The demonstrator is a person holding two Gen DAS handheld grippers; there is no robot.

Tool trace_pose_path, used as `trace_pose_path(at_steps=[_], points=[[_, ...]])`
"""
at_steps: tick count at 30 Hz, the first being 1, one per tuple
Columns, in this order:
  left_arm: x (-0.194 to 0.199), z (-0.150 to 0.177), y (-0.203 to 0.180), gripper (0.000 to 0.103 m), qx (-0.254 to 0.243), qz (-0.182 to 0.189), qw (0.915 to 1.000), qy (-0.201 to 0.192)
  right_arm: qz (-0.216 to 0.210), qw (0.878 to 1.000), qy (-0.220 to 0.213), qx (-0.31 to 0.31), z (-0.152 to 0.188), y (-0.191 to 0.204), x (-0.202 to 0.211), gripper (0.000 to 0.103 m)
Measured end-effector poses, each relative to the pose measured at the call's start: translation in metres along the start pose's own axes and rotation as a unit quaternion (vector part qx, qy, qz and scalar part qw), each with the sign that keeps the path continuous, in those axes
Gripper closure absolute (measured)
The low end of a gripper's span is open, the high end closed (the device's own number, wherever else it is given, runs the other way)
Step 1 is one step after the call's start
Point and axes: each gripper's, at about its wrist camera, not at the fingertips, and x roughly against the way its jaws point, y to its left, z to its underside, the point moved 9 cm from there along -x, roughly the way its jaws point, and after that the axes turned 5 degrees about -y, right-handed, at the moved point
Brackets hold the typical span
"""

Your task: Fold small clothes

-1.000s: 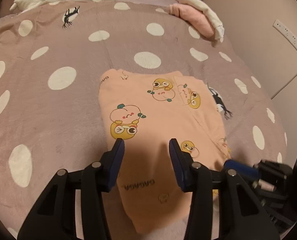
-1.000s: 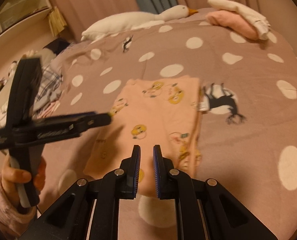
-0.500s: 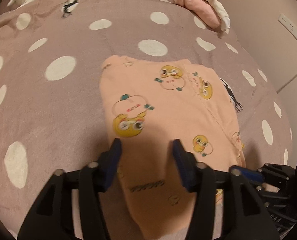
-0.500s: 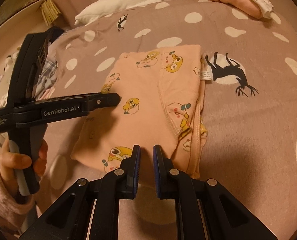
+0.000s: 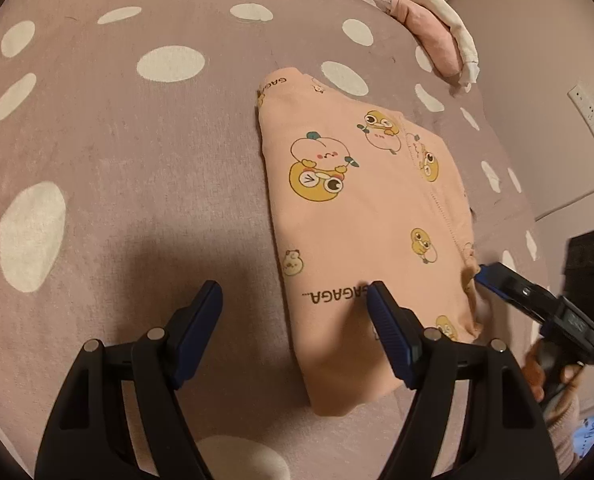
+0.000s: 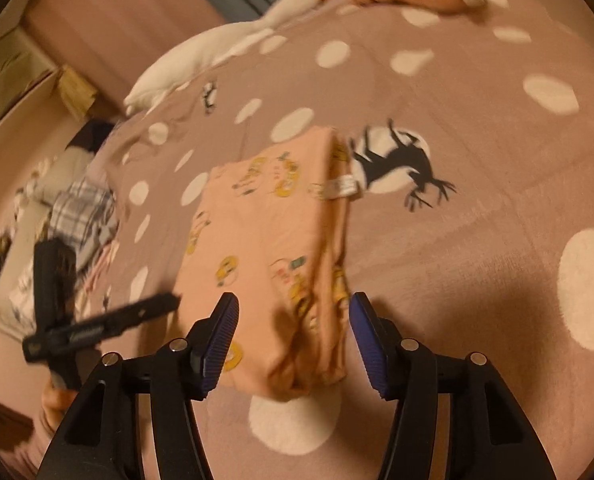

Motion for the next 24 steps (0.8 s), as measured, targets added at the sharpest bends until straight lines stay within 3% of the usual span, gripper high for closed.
trace_pose_path(at_steps=[6, 24], points=[[-0.008, 0.0, -0.009, 0.028, 0.005, 0.02, 0.9998, 0.008, -0.023, 0.999, 0.019, -0.038, -0.002, -0.004, -0.017, 0.043], [-0.025, -0.011, -0.018, 0.025, 0.002, 0.036, 0.9993, 0.009, -0.037, 0.999, 0.03, -0.02, -0.016, 0.002, -0.043, 0.042]])
